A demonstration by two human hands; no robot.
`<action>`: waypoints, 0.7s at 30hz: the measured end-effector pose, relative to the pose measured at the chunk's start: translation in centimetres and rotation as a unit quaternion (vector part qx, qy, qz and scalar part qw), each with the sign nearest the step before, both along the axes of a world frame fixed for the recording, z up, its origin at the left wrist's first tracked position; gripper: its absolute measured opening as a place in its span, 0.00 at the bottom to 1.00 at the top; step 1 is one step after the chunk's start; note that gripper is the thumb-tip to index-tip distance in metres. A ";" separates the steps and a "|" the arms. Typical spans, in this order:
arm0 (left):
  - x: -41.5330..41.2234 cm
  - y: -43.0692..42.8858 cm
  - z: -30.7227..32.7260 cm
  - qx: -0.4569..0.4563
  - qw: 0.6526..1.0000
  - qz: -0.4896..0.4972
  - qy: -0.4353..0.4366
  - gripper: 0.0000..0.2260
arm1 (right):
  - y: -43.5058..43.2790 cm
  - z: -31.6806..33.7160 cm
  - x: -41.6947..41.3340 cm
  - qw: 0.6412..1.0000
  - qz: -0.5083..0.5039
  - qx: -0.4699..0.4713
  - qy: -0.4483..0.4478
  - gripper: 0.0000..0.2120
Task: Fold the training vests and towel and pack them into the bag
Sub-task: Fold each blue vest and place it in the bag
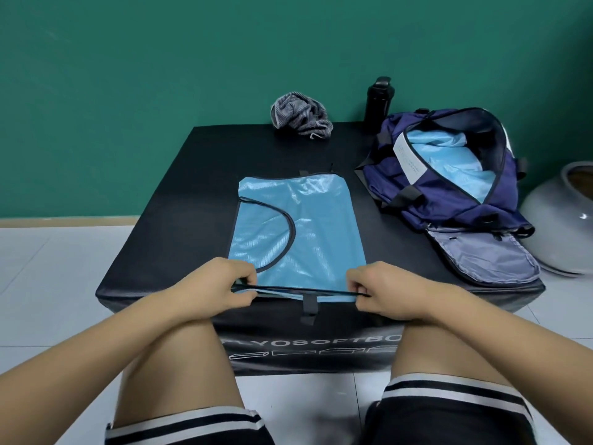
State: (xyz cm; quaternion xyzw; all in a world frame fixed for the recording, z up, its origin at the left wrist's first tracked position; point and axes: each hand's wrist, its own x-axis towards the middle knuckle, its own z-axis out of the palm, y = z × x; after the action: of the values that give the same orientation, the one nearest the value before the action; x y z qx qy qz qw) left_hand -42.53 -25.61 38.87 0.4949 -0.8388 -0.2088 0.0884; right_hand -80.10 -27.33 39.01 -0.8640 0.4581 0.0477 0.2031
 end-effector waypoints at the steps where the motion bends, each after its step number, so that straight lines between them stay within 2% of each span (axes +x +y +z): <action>1: -0.1 0.4 0.7 0.024 1.000 0.003 0.015 0.05 | 0.2 1.1 -0.1 0.999 0.004 0.038 0.006 0.05; 3: -0.4 0.8 2.2 0.066 0.997 -0.004 0.031 0.06 | 0.3 3.3 -0.3 0.996 0.011 0.084 0.013 0.04; 6: -0.5 -0.3 3.9 0.076 0.996 0.001 0.044 0.07 | -1.1 5.8 -0.5 0.995 -0.016 0.094 -0.003 0.03; 9: -0.4 -3.0 4.8 0.039 0.996 0.037 0.065 0.06 | -3.9 7.5 -0.5 0.996 -0.037 0.079 -0.010 0.06; 13: -0.7 -7.6 4.6 -0.011 0.993 0.094 0.076 0.03 | -8.6 8.2 0.2 0.997 -0.040 0.047 0.039 0.08; 17: -1.3 -11.8 4.2 -0.033 0.991 0.124 0.042 0.04 | -13.5 7.8 1.5 0.994 -0.051 0.010 0.098 0.10; 21: -1.3 -15.3 4.0 -0.045 0.985 0.162 0.032 0.04 | -17.4 7.2 3.1 0.992 -0.075 -0.034 0.094 0.08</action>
State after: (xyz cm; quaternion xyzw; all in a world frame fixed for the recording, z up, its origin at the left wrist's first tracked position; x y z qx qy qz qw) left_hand -43.81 -40.91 42.90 0.6129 -0.7528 -0.1698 0.1699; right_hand -76.97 -44.71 46.18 -0.8255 0.5398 0.0975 0.1329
